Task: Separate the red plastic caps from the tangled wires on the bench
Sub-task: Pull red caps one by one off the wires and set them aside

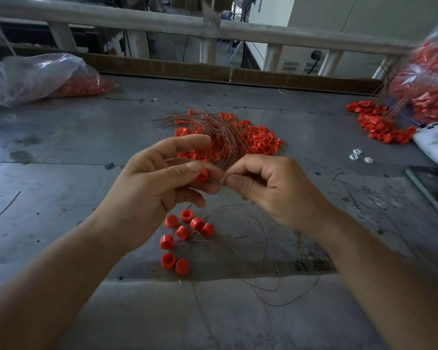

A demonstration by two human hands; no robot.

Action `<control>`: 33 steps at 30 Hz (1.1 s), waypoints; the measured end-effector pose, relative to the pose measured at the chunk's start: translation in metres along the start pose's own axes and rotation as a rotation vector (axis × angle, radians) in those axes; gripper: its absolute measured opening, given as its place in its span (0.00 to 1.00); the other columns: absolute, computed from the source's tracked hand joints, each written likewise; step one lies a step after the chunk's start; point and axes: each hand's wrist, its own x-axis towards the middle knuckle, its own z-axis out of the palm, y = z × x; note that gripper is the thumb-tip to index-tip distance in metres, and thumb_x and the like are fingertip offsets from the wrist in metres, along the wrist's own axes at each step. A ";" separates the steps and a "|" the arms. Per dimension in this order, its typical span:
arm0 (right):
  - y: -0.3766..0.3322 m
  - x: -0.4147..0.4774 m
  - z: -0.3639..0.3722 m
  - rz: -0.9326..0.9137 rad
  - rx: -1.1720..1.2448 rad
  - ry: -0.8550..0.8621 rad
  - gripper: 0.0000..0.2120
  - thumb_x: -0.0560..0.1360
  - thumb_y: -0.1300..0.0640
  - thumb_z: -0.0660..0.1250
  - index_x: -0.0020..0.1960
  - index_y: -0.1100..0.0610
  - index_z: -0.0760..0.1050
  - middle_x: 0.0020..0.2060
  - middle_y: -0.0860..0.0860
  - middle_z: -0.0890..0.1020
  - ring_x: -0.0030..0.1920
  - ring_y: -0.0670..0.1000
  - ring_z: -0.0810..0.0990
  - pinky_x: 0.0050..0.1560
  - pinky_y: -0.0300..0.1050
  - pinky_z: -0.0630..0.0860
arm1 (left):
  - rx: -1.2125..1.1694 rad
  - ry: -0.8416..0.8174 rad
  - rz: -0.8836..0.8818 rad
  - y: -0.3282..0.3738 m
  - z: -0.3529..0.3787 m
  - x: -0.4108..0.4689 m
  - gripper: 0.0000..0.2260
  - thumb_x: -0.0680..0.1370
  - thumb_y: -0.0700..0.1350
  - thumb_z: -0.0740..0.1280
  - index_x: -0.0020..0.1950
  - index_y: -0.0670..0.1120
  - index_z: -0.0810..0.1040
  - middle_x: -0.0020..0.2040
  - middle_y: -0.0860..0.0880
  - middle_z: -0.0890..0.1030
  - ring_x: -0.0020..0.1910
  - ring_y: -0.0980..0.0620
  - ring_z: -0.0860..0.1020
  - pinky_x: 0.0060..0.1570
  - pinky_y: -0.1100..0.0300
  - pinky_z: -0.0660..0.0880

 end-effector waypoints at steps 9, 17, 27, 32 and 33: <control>0.004 0.000 -0.018 0.048 -0.114 0.040 0.05 0.73 0.54 0.66 0.38 0.48 0.76 0.28 0.52 0.77 0.27 0.54 0.72 0.27 0.44 0.69 | 0.271 0.148 0.050 0.001 -0.002 0.001 0.04 0.62 0.38 0.72 0.34 0.46 0.82 0.30 0.48 0.81 0.29 0.55 0.79 0.29 0.67 0.75; 0.009 -0.002 -0.018 0.147 -0.307 -0.143 0.08 0.74 0.56 0.67 0.36 0.48 0.73 0.28 0.44 0.75 0.28 0.45 0.73 0.29 0.36 0.69 | 1.046 0.141 0.072 -0.013 -0.011 0.001 0.14 0.67 0.39 0.74 0.32 0.58 0.77 0.32 0.60 0.81 0.32 0.61 0.79 0.35 0.71 0.76; 0.015 -0.002 -0.013 0.229 -0.448 -0.334 0.05 0.75 0.52 0.66 0.42 0.52 0.78 0.33 0.40 0.76 0.37 0.38 0.75 0.38 0.29 0.69 | 1.190 0.030 0.040 -0.017 -0.012 0.004 0.12 0.67 0.46 0.74 0.29 0.58 0.76 0.35 0.70 0.77 0.38 0.73 0.73 0.37 0.80 0.66; 0.017 -0.001 -0.013 0.223 -0.474 -0.352 0.07 0.74 0.50 0.65 0.43 0.52 0.79 0.36 0.41 0.78 0.40 0.39 0.76 0.43 0.34 0.72 | 1.160 0.241 0.087 -0.016 -0.018 0.009 0.12 0.69 0.45 0.73 0.29 0.57 0.75 0.28 0.60 0.77 0.31 0.70 0.75 0.30 0.78 0.67; 0.017 -0.001 -0.014 0.224 -0.470 -0.347 0.08 0.74 0.49 0.65 0.43 0.53 0.79 0.37 0.42 0.79 0.40 0.40 0.76 0.43 0.35 0.73 | 1.156 0.290 0.097 -0.015 -0.020 0.010 0.12 0.69 0.44 0.73 0.30 0.56 0.74 0.30 0.59 0.77 0.31 0.67 0.75 0.29 0.76 0.68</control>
